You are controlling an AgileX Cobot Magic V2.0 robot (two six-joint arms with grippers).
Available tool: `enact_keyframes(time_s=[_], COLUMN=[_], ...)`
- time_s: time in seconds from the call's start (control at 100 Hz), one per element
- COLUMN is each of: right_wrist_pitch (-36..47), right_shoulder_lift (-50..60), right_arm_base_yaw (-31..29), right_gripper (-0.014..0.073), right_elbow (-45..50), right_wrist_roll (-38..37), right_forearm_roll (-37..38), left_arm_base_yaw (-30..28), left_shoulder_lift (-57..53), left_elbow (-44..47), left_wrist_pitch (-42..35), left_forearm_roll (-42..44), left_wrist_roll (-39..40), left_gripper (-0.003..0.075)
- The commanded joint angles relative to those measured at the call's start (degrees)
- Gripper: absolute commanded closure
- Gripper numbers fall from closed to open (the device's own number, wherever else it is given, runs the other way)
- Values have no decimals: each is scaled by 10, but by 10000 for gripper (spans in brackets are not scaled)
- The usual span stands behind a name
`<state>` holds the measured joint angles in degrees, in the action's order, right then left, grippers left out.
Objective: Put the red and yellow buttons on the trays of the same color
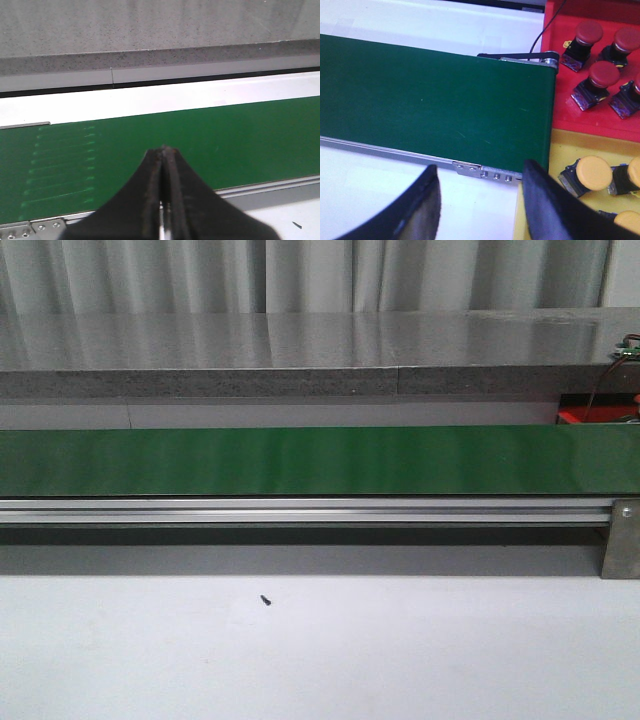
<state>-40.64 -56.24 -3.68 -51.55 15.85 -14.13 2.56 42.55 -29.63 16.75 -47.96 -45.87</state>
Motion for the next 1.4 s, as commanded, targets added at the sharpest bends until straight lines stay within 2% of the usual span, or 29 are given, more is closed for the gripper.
enact_keyframes(time_s=[0.0,0.31,0.58,0.89,1.05,1.39], right_wrist_pitch=[26,41,147,244,247,244], right_shoulder_lift=[22,23,85,235,274,275], right_arm_base_yaw=[0,1,40,86,86,86], right_gripper=[334,666,656,660,660,660], right_elbow=[-14,14,114,215,235,235], right_wrist_roll=[11,16,21,21,21,21], right_forearm_roll=[-1,-1,-1,-1,-1,-1], left_arm_base_yaw=[5,5,5,5,5,5], left_shoulder_lift=[-3,-3,-3,-3,-3,-3], left_elbow=[-16,-16,-16,-16,-16,-16], left_wrist_pitch=[-31,-31,-30,-30,-30,-30], left_forearm_roll=[-16,-16,-16,-16,-16,-16], left_wrist_roll=[0,0,0,0,0,0], left_gripper=[740,740,740,740,740,740])
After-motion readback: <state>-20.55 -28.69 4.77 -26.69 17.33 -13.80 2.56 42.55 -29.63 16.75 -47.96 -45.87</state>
